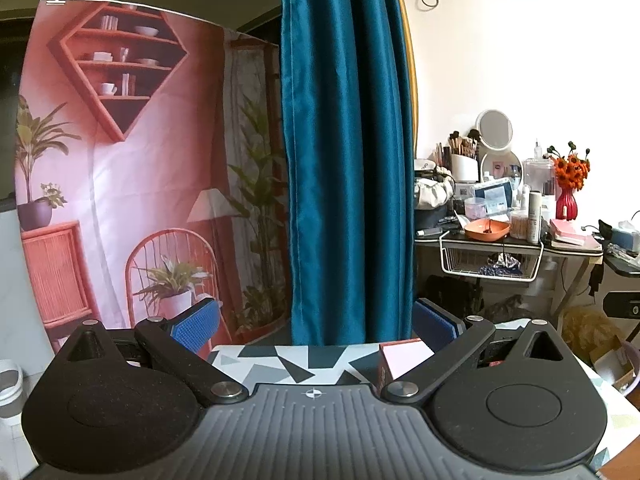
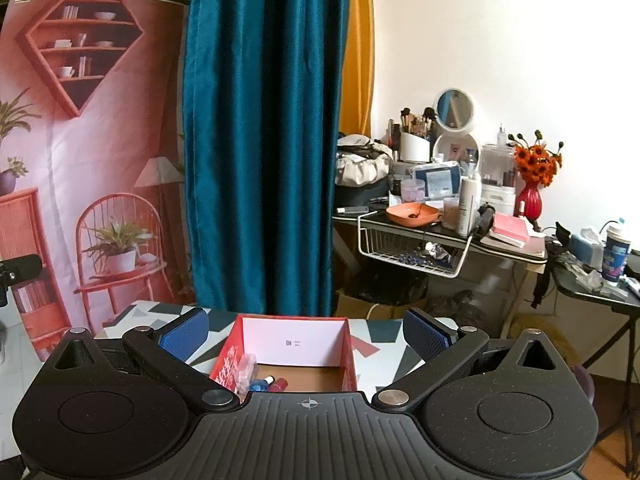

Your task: Organize rigid objects

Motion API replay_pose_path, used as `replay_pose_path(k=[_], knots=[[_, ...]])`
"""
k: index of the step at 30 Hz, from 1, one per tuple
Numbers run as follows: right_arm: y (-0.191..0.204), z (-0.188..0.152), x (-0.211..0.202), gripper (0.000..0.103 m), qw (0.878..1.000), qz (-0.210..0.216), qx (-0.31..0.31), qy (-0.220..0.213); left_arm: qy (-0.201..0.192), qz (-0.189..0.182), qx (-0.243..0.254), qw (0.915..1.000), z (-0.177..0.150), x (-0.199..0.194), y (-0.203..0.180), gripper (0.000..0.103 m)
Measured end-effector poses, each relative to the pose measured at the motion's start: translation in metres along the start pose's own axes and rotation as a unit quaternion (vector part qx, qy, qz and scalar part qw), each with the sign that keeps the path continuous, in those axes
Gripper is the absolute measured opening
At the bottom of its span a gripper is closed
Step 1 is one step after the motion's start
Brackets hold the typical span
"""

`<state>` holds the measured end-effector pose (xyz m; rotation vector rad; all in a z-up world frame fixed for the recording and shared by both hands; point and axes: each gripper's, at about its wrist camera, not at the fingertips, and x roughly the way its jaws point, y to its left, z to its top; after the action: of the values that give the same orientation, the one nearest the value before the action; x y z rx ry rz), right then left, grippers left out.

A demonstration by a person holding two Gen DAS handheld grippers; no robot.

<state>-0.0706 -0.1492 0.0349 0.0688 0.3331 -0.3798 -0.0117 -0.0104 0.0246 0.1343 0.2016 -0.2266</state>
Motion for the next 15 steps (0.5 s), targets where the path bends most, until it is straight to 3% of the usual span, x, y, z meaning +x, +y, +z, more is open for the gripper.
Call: replay_pose_path(k=[15], knots=[[-0.0027, -0.0046, 0.0013, 0.103, 1.000, -0.003, 0.007, 0.003, 0.010, -0.008, 0.000, 0.9999, -0.0020, 0.0005, 0.0092, 0.103]])
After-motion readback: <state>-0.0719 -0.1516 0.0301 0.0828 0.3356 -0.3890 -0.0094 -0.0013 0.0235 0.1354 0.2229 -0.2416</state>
